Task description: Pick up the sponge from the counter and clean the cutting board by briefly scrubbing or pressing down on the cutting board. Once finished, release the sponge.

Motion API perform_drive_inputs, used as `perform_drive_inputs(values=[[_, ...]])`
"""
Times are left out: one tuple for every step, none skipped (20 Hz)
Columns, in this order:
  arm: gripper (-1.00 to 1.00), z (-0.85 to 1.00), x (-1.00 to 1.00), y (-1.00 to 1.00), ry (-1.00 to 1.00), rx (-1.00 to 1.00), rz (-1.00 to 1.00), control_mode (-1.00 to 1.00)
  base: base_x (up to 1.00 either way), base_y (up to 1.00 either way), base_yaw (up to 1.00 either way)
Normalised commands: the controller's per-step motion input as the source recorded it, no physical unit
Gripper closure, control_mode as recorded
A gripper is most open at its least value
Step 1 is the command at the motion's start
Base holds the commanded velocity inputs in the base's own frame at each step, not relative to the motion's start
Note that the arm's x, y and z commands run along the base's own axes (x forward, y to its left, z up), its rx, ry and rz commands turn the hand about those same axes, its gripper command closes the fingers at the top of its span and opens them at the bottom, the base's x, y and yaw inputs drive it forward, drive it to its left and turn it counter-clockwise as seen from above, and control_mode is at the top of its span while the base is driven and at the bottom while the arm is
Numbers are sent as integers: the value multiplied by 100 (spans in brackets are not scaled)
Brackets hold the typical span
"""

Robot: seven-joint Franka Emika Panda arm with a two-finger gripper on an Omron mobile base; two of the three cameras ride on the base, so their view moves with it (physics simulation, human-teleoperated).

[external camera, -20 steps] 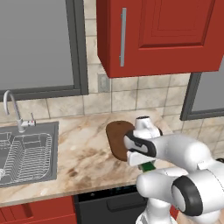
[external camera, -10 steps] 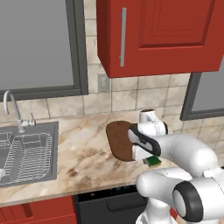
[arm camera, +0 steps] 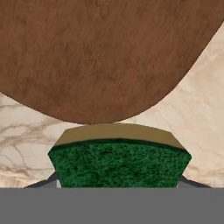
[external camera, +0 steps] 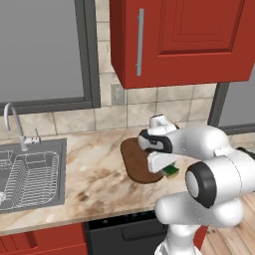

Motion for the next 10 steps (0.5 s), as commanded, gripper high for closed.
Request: perform_drive_inputs(values=[[100, 0, 71, 15, 13, -2, 27, -100, 0, 0, 0], [100, 0, 65, 11, 11, 0, 27, -100, 0, 0, 0], [100, 0, 54, 4, 9, 0, 28, -100, 0, 0, 0], [100, 0, 39, 1, 9, 0, 29, -100, 0, 0, 0], [100, 0, 33, 0, 8, 0, 30, -100, 0, 0, 0], [100, 0, 19, 0, 6, 0, 31, -100, 0, 0, 0], [100, -2, 1, 0, 1, 1, 32, -100, 0, 0, 0], [100, -13, 0, 0, 0, 5, 32, -100, 0, 0, 0], [100, -17, -5, 0, 0, 7, 31, -100, 0, 0, 0], [100, -23, -12, 0, 0, 10, 31, -100, 0, 0, 0]])
